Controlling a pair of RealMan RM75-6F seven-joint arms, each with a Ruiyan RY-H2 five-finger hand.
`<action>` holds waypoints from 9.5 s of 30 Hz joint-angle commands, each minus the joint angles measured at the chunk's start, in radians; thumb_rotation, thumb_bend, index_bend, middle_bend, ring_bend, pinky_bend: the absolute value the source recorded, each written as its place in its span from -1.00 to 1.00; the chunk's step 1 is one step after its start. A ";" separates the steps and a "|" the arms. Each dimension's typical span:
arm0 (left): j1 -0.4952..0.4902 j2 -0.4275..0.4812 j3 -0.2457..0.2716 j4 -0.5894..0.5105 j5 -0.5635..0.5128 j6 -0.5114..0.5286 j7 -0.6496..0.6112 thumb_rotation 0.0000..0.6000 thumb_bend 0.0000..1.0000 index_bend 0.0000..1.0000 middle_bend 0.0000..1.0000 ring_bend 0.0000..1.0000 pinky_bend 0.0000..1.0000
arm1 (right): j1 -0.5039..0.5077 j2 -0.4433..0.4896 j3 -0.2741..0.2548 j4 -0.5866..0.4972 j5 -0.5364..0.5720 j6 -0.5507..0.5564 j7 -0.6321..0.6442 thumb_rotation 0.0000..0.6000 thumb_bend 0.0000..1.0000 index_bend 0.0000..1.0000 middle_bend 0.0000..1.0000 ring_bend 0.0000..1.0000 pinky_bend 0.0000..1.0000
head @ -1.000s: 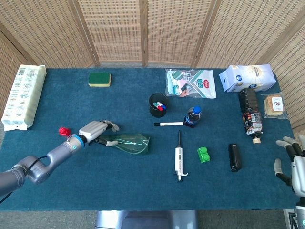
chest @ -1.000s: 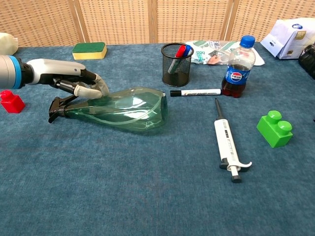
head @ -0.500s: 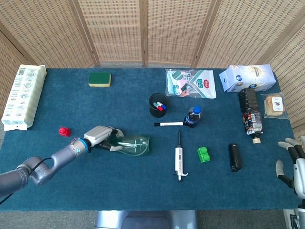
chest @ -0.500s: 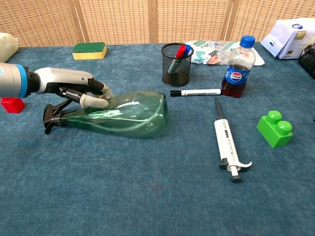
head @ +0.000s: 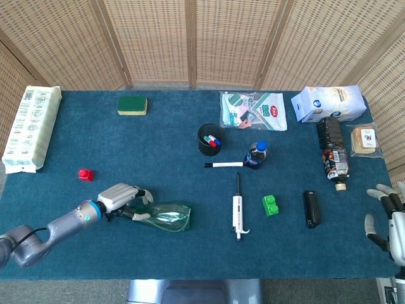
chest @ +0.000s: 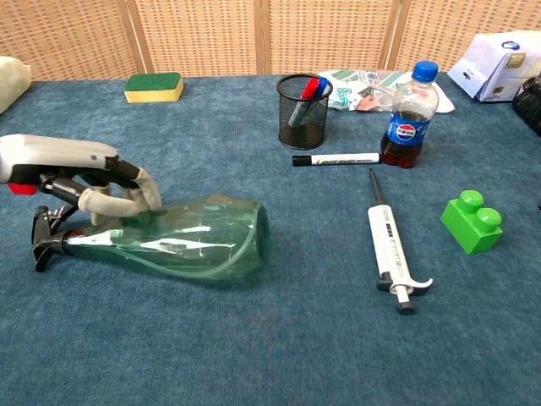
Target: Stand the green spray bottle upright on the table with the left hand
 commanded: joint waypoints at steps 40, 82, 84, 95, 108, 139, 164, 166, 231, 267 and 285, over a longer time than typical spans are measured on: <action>-0.143 -0.038 0.080 -0.194 0.355 0.164 -0.368 -0.29 -0.42 -0.35 -0.25 -0.44 -0.07 | -0.032 -0.005 -0.013 0.042 -0.025 0.027 0.073 1.00 0.11 -0.46 -0.53 -0.95 -0.86; -0.088 -0.106 -0.134 0.004 -0.387 0.040 0.054 -0.34 -0.43 -0.52 -0.47 -0.66 -0.29 | -0.060 -0.003 -0.015 0.083 -0.044 0.042 0.149 1.00 0.11 -0.48 -0.53 -0.95 -0.86; -0.079 -0.089 -0.140 0.009 -0.411 0.040 0.076 -0.34 -0.43 -0.52 -0.47 -0.66 -0.28 | -0.058 -0.004 -0.015 0.083 -0.045 0.039 0.147 1.00 0.10 -0.48 -0.53 -0.95 -0.86; -0.023 -0.010 -0.211 0.032 -0.515 0.085 0.139 -0.31 -0.42 -0.53 -0.48 -0.67 -0.29 | -0.049 -0.006 -0.010 0.075 -0.044 0.029 0.133 1.00 0.10 -0.48 -0.53 -0.95 -0.86; 0.064 0.108 -0.137 -0.015 -0.052 0.326 0.287 0.22 -0.42 -0.77 -0.70 -0.89 -0.68 | -0.042 -0.013 -0.007 0.071 -0.044 0.022 0.123 1.00 0.11 -0.48 -0.53 -0.95 -0.86; 0.115 -0.094 0.046 0.535 0.357 0.519 0.664 1.00 -0.43 -1.00 -1.00 -1.00 -1.00 | -0.022 -0.017 -0.004 0.032 -0.048 0.008 0.072 1.00 0.10 -0.49 -0.53 -0.96 -0.86; 0.071 -0.319 0.129 0.916 0.468 0.717 0.502 1.00 -0.44 -1.00 -1.00 -1.00 -1.00 | -0.026 0.006 -0.010 0.001 -0.060 0.010 0.094 1.00 0.11 -0.50 -0.53 -0.95 -0.86; 0.066 -0.326 0.141 0.934 0.475 0.717 0.489 1.00 -0.43 -1.00 -1.00 -1.00 -1.00 | -0.026 0.006 -0.010 0.001 -0.060 0.010 0.095 1.00 0.11 -0.50 -0.53 -0.95 -0.86; -0.086 -0.160 -0.026 0.211 0.099 0.322 0.572 1.00 -0.43 -0.91 -0.97 -1.00 -0.98 | -0.063 0.014 -0.029 0.019 -0.063 0.039 0.174 1.00 0.11 -0.52 -0.53 -0.96 -0.85; -0.181 -0.179 -0.044 0.224 0.011 0.013 0.524 1.00 -0.43 -0.55 -0.63 -0.77 -0.46 | -0.076 0.005 -0.022 0.018 -0.051 0.054 0.165 1.00 0.11 -0.54 -0.53 -0.95 -0.85; -0.223 -0.215 -0.026 0.342 0.106 0.044 0.552 1.00 -0.43 -0.54 -0.68 -0.88 -0.65 | -0.089 0.010 -0.021 0.012 -0.050 0.072 0.165 1.00 0.11 -0.55 -0.53 -0.95 -0.85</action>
